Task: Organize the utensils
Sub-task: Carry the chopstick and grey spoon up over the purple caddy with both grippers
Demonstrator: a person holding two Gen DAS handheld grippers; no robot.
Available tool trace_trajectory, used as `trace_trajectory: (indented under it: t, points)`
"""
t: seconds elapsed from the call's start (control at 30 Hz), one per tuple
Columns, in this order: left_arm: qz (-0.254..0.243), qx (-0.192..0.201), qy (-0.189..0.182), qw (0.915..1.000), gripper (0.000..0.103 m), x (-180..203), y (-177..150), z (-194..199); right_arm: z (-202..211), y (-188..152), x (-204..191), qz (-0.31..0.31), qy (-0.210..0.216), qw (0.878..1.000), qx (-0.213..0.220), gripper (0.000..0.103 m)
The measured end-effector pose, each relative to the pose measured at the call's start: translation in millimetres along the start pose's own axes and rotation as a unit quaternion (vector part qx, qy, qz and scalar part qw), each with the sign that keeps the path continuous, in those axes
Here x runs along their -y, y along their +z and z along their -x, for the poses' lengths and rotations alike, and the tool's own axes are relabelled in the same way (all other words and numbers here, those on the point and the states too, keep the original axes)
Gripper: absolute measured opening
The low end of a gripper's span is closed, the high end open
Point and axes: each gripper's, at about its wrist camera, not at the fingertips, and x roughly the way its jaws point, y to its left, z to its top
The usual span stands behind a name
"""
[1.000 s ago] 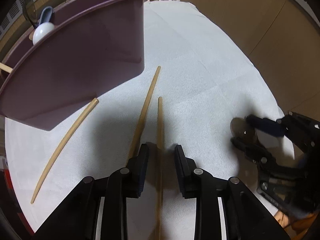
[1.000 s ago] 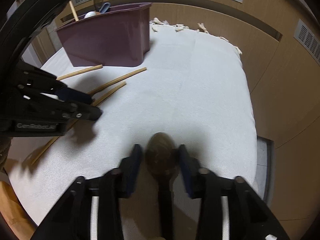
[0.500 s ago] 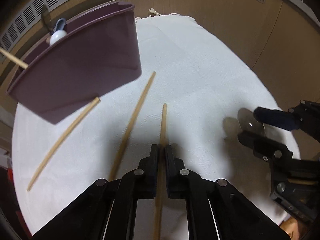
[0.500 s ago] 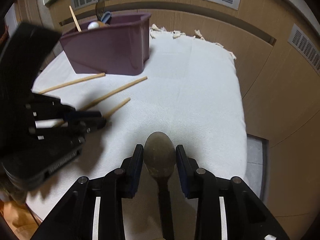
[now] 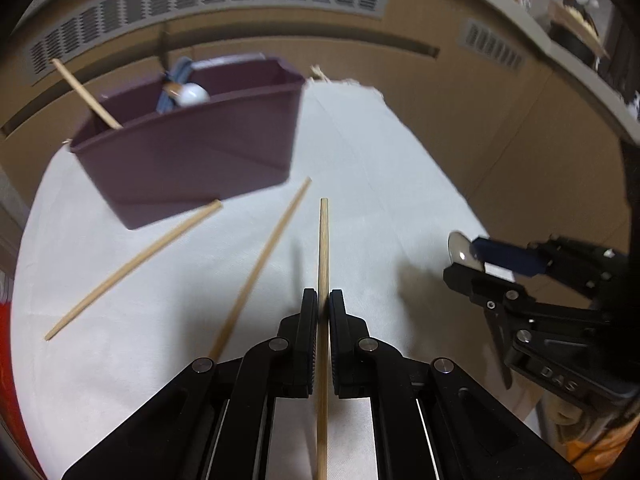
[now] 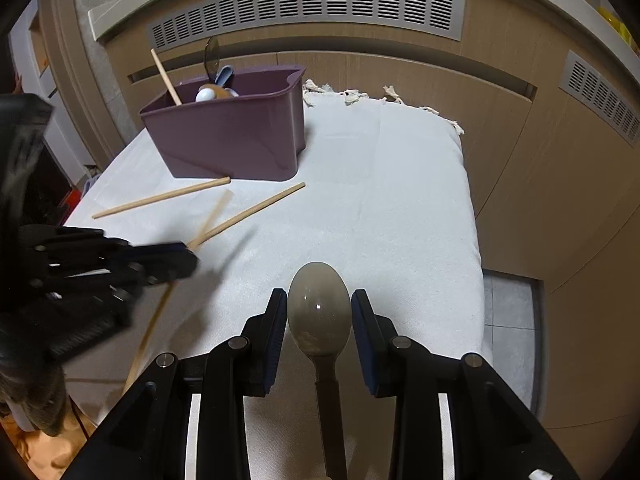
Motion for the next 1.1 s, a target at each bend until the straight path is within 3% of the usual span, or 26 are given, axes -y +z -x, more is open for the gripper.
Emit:
trace_trajectory:
  t: [0.4, 0.6, 0.93, 1.03, 1.1]
  points:
    - [0.033, 0.066, -0.006, 0.9972, 0.006, -29, 23, 24, 15, 13, -8, -0.006, 0.006, 1.0, 0.03, 0.031]
    - [0.03, 0.109, 0.011, 0.9936, 0.006, -30, 34, 53, 39, 26, -15, 0.0, 0.012, 0.998, 0.064, 0.031]
    - [-0.018, 0.23, 0.06, 0.9712, 0.006, -9, 99, 145, 125, 100, -31, 0.01, 0.009, 0.984, 0.179, 0.031]
    - [-0.022, 0.237, 0.067, 0.969, 0.006, -12, 120, 157, 145, 126, -38, 0.019, 0.001, 0.978, 0.207, 0.031]
    - [-0.028, 0.215, 0.063, 0.9741, 0.006, -15, 125, 152, 154, 136, -41, 0.022, -0.003, 0.976, 0.215, 0.031]
